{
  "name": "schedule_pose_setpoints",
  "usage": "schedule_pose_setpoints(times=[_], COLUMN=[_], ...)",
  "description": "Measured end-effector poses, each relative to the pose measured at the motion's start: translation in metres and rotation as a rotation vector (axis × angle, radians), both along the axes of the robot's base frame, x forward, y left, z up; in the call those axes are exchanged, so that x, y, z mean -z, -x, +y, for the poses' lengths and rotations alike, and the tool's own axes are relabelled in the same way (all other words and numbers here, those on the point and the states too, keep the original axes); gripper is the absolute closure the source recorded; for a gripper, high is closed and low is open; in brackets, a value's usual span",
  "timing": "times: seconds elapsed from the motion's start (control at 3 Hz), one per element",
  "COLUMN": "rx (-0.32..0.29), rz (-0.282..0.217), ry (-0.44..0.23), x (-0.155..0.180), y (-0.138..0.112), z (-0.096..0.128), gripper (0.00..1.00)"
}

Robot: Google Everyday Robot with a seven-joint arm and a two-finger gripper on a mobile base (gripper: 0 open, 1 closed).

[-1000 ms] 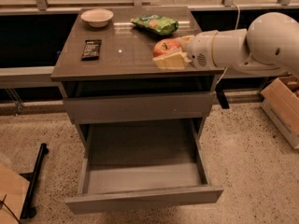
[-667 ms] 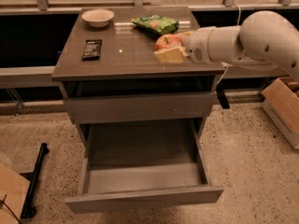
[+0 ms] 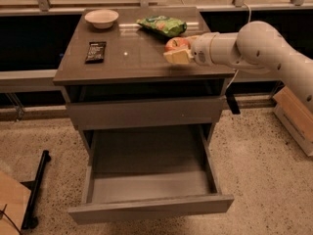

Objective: Pick apple from middle drawer and place on counter

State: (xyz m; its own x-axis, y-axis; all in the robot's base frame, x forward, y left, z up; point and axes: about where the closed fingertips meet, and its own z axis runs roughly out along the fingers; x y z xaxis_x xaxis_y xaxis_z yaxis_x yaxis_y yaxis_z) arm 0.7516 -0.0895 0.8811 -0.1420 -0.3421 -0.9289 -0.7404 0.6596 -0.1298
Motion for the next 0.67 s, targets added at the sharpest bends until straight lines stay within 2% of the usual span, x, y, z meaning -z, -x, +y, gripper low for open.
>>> schedule_pose_setpoints(times=[0.33,0.67], rx=[-0.001,-0.002], rz=[-0.001,0.006], ry=[-0.015,-0.023], x=[0.018,0.029], y=[-0.026,-0.044], z=[-0.008,-0.013], gripper=[0.82,0.59])
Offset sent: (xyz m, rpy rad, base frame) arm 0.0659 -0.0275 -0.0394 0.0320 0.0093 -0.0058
